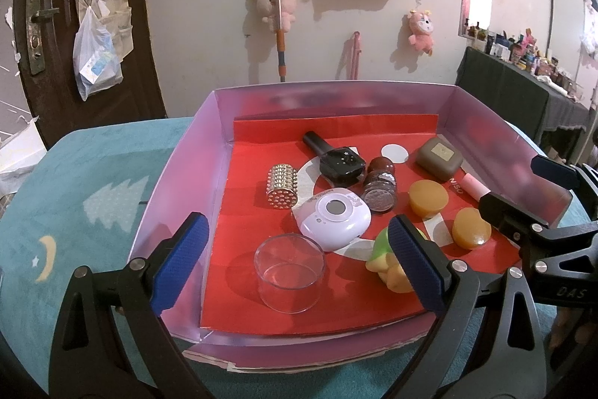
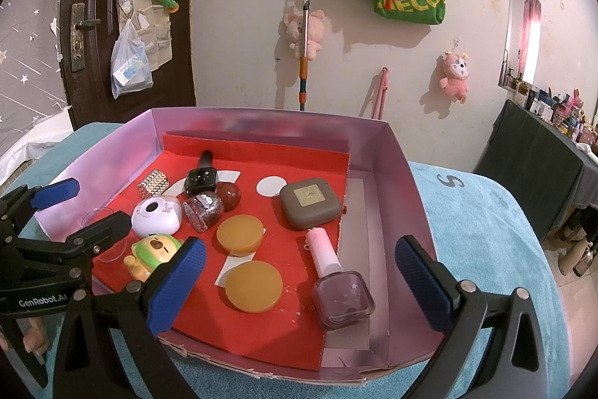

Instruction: Organize rigid objects

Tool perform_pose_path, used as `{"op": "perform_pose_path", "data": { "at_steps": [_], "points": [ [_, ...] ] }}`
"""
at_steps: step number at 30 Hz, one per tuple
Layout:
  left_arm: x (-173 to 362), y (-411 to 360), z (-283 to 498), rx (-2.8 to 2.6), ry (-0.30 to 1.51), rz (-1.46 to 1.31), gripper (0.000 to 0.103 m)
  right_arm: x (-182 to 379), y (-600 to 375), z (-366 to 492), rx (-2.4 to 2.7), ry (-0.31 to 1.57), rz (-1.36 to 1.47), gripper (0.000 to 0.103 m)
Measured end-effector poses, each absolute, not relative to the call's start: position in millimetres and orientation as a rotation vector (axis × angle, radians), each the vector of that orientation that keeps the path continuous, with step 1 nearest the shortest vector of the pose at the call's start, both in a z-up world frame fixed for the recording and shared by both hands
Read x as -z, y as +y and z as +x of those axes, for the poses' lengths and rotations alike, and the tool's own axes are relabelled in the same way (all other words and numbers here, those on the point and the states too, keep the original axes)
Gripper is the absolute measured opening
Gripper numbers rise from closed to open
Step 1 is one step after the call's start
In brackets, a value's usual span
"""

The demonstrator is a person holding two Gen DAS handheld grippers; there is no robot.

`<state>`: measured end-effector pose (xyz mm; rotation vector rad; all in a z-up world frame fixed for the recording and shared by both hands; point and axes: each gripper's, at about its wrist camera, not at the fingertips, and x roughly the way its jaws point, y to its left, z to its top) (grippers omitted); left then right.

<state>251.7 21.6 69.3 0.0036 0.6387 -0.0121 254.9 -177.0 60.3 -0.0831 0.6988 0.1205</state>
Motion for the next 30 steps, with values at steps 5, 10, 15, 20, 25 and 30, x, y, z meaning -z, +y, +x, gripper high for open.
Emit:
{"op": "perform_pose_path", "data": {
  "at_steps": [5, 10, 15, 20, 25, 30],
  "points": [
    [-68.1, 22.9, 247.2, 0.008, 0.636, 0.000, 0.098, -62.2, -177.8, 253.5, -0.122, 0.687, -0.073, 0.103],
    [-82.2, 24.4, 221.2, 0.003, 0.635, -0.027, 0.098, -78.2, -184.6, 238.6, -0.085, 0.672, -0.059, 0.103],
    [-95.8, 19.0, 179.2, 0.006, 0.636, -0.006, 0.098, -102.9, -182.3, 203.4, -0.101, 0.662, -0.068, 0.103],
    [-85.7, 22.2, 147.4, 0.001, 0.733, -0.047, 0.098, -102.9, -182.3, 162.2, -0.153, 0.734, -0.020, 0.103],
    [-61.5, 24.4, 128.6, 0.005, 0.837, -0.076, 0.098, -75.0, -185.2, 142.8, -0.118, 0.874, -0.018, 0.103],
    [-41.2, 13.4, 124.3, 0.000, 0.894, -0.043, 0.098, -52.3, -187.7, 134.9, -0.076, 0.957, -0.037, 0.103]
  ]
}}
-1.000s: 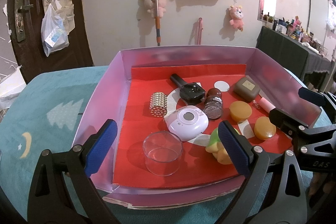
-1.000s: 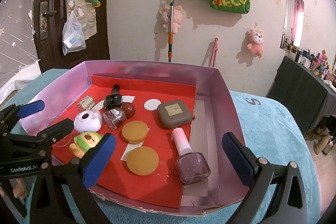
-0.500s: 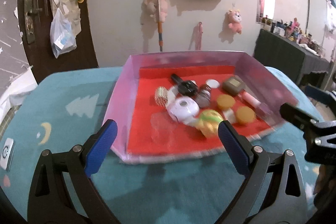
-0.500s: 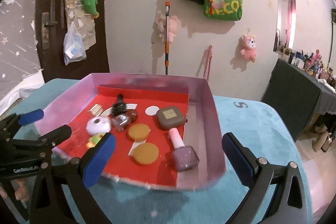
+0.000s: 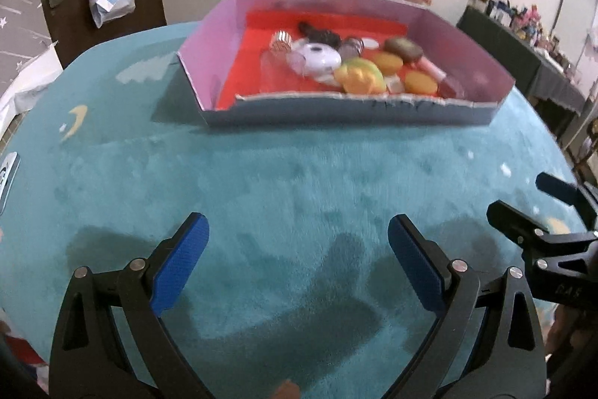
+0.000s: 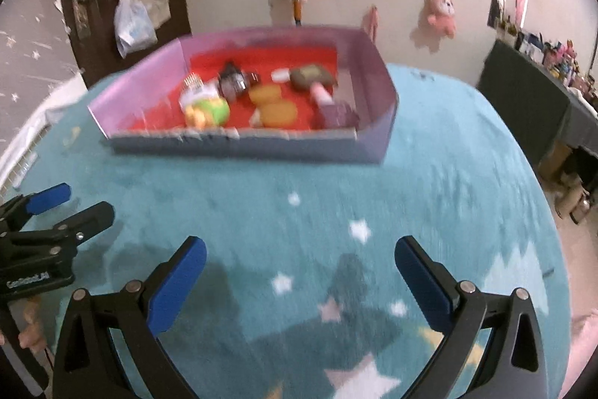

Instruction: Organize rigid objects

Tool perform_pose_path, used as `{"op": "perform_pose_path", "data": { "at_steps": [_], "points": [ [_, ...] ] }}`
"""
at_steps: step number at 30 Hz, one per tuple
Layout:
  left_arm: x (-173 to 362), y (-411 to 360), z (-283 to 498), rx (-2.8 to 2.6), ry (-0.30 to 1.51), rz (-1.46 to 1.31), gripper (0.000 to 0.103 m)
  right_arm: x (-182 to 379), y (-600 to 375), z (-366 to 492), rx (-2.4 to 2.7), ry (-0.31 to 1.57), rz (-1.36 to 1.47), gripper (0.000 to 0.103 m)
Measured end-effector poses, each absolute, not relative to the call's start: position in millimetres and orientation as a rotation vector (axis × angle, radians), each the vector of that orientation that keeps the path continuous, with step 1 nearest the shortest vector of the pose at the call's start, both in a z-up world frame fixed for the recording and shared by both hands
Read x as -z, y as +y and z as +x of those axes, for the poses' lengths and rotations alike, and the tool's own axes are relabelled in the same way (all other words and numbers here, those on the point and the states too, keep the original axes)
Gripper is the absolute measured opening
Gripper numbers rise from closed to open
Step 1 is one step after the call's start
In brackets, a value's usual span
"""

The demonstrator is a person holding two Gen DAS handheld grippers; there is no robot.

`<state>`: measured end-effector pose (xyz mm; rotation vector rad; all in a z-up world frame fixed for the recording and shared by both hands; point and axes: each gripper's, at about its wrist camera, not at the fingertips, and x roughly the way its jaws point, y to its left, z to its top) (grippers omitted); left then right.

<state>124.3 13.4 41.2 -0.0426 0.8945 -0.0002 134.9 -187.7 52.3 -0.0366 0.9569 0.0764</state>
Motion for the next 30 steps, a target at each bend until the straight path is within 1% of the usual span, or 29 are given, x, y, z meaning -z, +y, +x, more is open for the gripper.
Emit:
{"op": "perform_pose_path", "data": {
  "at_steps": [7, 30],
  "points": [
    [-28.1, 13.0, 129.5, -0.022, 0.922, -0.033, 0.098, -31.2, -190.8, 138.1, -0.028, 1.042, -0.037, 0.103],
    [-28.6, 10.8, 131.2, -0.037, 0.917, -0.030, 0.101, -29.0, -189.4, 146.0, 0.004, 1.048, -0.020, 0.103]
  ]
}}
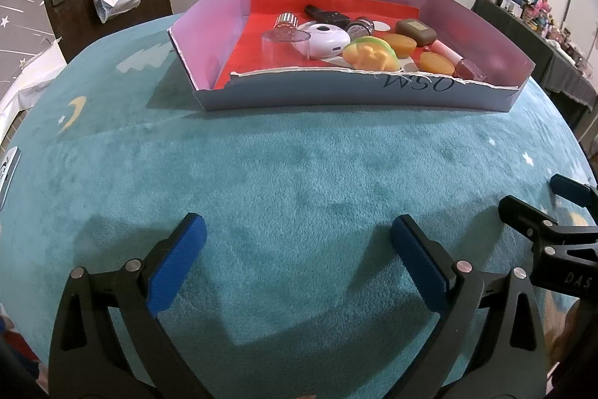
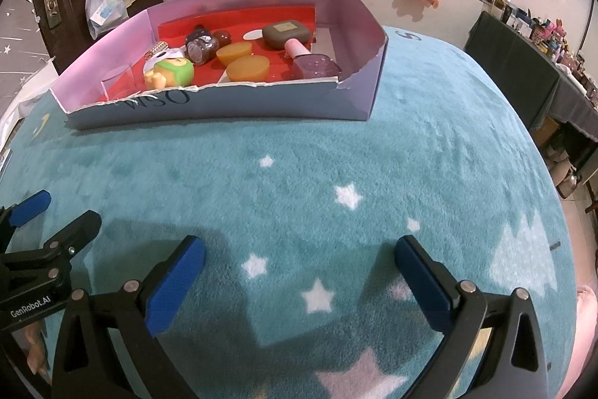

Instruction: Organize rigid objects

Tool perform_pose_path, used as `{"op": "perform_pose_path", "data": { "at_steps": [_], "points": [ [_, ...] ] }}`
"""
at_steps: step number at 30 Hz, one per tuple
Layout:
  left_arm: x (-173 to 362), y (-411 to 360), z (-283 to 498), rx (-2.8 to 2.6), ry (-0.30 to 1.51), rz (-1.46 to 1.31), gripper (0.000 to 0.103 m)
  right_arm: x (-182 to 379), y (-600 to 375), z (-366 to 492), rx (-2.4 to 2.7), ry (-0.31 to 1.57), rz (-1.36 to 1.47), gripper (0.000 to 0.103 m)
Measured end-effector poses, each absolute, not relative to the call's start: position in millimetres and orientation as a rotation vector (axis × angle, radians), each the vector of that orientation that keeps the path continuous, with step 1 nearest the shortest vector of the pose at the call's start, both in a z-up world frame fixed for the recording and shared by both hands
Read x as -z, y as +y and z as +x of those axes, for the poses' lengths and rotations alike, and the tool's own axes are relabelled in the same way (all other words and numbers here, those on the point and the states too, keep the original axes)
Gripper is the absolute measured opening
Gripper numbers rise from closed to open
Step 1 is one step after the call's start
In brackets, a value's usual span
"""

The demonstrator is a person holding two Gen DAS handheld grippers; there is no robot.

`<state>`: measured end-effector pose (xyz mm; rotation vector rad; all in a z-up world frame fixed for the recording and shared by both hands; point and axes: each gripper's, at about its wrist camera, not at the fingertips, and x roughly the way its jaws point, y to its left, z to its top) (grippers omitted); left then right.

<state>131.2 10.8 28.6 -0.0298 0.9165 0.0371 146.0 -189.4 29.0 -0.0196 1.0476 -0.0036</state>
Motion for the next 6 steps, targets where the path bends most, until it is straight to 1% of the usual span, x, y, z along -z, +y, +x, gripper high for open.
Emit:
{"op": "perform_pose_path", "data": {
  "at_steps": [6],
  "points": [
    [-28.4, 11.3, 132.0, -0.036, 0.917, -0.030, 0.102, -29.1, -190.5, 146.1, 0.003, 1.047, -0.020, 0.103]
  ]
}}
